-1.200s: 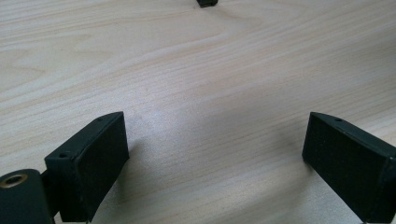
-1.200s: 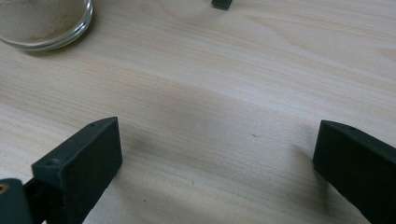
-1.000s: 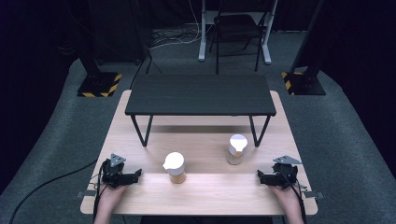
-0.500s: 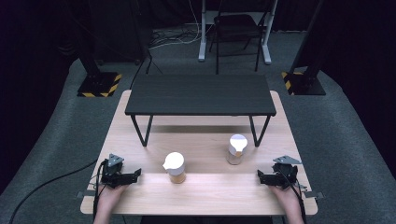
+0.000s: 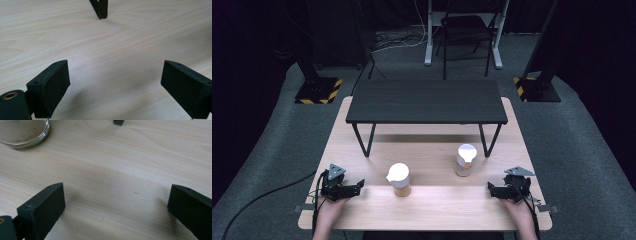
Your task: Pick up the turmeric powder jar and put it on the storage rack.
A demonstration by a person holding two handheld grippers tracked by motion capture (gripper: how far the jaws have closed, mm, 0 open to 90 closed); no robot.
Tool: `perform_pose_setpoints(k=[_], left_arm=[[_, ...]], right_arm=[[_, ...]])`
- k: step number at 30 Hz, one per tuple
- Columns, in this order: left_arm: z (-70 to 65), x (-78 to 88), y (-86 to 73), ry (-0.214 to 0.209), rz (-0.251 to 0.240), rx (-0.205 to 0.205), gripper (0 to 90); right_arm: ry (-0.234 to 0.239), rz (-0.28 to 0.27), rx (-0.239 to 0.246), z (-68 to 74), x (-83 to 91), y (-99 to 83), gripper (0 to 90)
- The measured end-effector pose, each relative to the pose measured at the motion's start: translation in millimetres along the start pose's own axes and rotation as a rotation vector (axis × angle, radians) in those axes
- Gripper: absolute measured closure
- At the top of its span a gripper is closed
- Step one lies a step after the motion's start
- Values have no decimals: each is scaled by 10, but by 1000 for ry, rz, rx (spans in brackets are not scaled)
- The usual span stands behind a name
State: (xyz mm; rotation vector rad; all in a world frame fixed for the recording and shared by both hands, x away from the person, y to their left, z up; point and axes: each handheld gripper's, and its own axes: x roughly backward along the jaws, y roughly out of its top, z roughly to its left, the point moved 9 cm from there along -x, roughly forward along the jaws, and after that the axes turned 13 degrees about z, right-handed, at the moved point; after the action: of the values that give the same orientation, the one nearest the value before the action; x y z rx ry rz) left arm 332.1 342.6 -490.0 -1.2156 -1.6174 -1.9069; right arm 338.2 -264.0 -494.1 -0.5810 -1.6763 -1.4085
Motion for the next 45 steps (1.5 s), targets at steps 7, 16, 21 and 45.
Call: perform_pose_setpoints(k=[7,16,21,45], left_arm=[[-59,38,29,3,-9,-23,80],[-161,95,84,-14,-24,-58,80],[-214,114,109,-18,-24,-76,80],[-390,213,197,-74,-42,-135,80]], right_arm=[[0,0,-1,0,0,0,2],[0,0,-1,0,0,0,1],[0,0,-1,0,-1,1,2],[0,0,0,-1,-1,1,1]])
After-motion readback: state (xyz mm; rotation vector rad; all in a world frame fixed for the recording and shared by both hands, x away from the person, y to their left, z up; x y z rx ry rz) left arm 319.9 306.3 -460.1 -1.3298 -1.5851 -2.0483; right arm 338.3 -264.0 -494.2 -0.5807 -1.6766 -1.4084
